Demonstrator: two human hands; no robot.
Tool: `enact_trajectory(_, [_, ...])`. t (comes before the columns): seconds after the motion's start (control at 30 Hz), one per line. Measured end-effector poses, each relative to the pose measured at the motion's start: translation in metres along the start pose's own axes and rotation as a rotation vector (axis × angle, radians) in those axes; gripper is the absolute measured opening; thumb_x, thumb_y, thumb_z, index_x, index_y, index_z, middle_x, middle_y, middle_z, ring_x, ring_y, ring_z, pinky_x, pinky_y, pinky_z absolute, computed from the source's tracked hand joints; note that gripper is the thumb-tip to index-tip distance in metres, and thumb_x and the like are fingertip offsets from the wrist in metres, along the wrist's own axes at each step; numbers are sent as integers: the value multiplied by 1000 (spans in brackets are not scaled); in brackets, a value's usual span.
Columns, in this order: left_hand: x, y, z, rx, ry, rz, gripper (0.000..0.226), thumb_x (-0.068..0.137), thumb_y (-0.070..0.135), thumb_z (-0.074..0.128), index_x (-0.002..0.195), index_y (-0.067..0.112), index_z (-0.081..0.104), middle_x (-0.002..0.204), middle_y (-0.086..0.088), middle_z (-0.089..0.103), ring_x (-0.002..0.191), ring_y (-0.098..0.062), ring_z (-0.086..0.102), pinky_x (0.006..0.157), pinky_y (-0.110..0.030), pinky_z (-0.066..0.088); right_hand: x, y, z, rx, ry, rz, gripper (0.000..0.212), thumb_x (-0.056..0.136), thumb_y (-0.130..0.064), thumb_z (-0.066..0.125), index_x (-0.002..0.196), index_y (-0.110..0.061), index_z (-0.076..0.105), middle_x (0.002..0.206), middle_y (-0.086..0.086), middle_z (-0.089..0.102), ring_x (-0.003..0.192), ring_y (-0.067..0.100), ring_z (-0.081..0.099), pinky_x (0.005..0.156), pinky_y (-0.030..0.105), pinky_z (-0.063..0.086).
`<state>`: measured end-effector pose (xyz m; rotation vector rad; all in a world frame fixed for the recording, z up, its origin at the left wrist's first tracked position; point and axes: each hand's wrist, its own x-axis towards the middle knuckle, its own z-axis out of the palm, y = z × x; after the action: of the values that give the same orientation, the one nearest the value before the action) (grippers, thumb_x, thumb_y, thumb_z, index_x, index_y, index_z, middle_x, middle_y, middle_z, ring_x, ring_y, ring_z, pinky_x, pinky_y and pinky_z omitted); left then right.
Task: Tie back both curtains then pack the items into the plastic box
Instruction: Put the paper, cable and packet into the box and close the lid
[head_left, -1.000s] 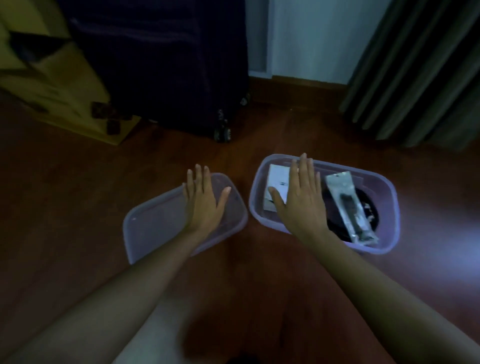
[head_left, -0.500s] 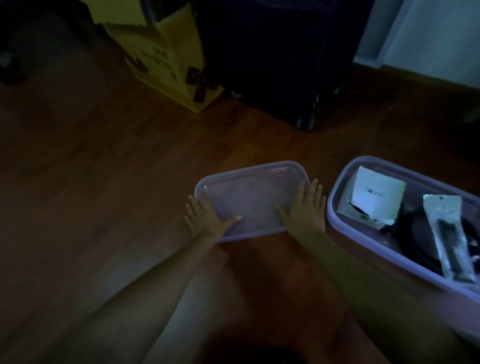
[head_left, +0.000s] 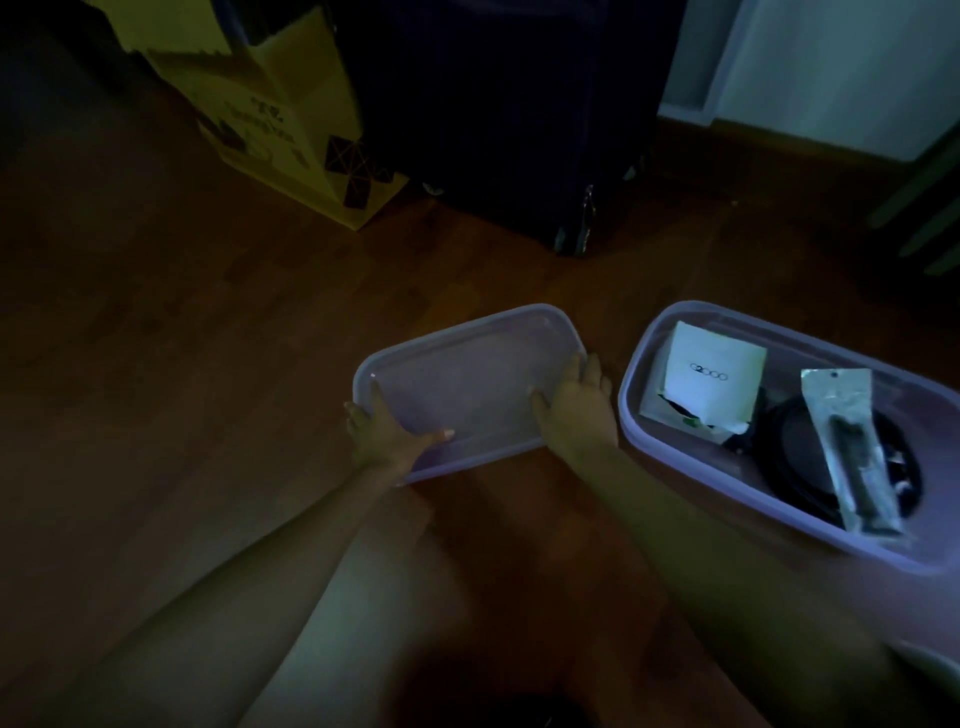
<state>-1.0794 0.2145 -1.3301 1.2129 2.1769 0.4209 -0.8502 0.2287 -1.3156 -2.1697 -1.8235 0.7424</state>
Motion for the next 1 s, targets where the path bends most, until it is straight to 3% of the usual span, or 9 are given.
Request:
enact_trajectory(0.17, [-4,18,-10,-64,110,116,130,38,61,88,146,22,27,141,-18,38,129,-38,41,102,-49,43,0,-13,-31,-17,127,-65,80,97,-45,45,151,4,11,158,27,5,144,41,9,119,47,13])
enact_trajectory(0.3, [-11,40,-10,-133,144,179,132,31,85,71,144,30,30,144,-14,36,130,-35,40,101,-53,43,-3,-15,-67,-17,278,-120,81,96,-45,47,151,3,13,157,27,9,144,41,13,119,47,14])
enact_trajectory(0.43, [-21,84,7,-179,151,280,120,45,94,54,142,27,34,147,-12,36,133,-32,39,102,-55,41,-16,18,-103,9,378,-38,81,96,-46,49,151,3,15,158,26,9,143,40,15,117,46,20])
enact_trajectory(0.67, [-71,181,70,-89,34,577,85,75,57,67,146,27,30,154,-6,30,141,-30,27,111,-55,28,-64,132,-145,80,465,309,78,95,-43,51,151,-1,17,158,22,11,142,41,17,107,51,30])
enact_trajectory(0.8, [-94,209,100,-14,-34,669,80,79,51,68,146,28,30,152,-5,33,137,-32,30,109,-50,30,-91,181,-153,88,509,463,74,92,-44,53,143,3,28,147,28,29,134,44,30,102,48,35])
enact_trajectory(1.0, [-110,217,132,-27,-170,770,76,84,38,68,148,21,30,150,-9,33,136,-30,28,110,-41,27,-116,210,-150,70,518,549,79,92,-41,58,146,6,26,148,33,27,131,47,33,106,46,31])
